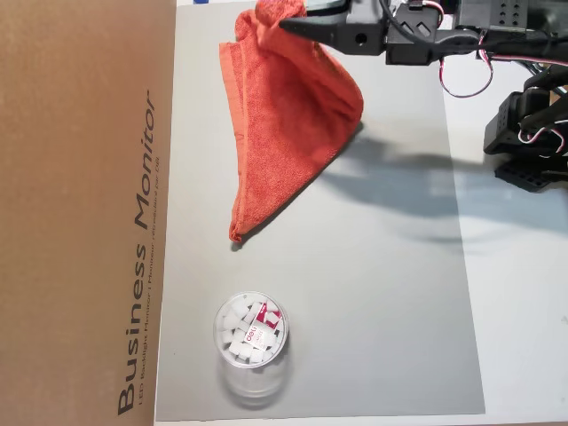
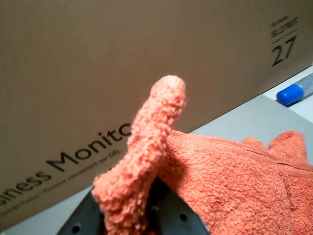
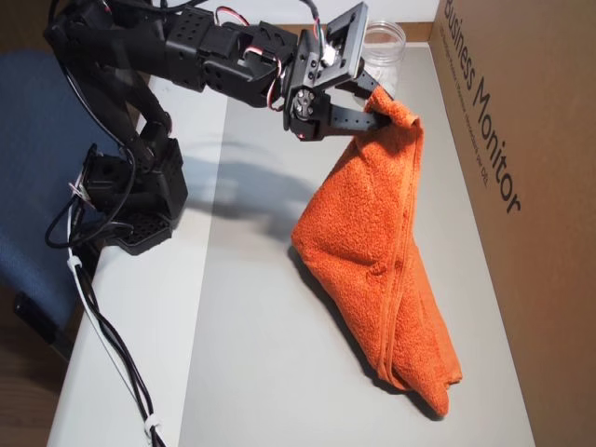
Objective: Fold the blanket.
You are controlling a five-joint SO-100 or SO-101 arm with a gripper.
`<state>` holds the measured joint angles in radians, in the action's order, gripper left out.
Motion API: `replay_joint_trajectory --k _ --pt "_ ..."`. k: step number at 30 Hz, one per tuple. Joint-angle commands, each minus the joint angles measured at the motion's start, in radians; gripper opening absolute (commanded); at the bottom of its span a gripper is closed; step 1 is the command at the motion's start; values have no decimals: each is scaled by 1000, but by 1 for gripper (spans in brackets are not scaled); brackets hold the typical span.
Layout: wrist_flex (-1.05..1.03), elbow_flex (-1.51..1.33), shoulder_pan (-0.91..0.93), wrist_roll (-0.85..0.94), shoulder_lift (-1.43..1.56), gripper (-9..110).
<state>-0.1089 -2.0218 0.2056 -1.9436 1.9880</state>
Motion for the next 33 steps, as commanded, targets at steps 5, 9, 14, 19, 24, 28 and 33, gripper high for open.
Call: replay_joint_trajectory --k 5,9,14,19,24,28,33 --pt "23 61 -91 124 -54 0" --pt "25 63 -133 201 -106 0" --pt "137 61 -179 293 -192 0" --pt "258 63 -232 394 -291 0" --pt "261 92 -279 512 -359 0" --pt "261 164 -316 591 -440 0" --pt "261 250 -341 655 -535 0"
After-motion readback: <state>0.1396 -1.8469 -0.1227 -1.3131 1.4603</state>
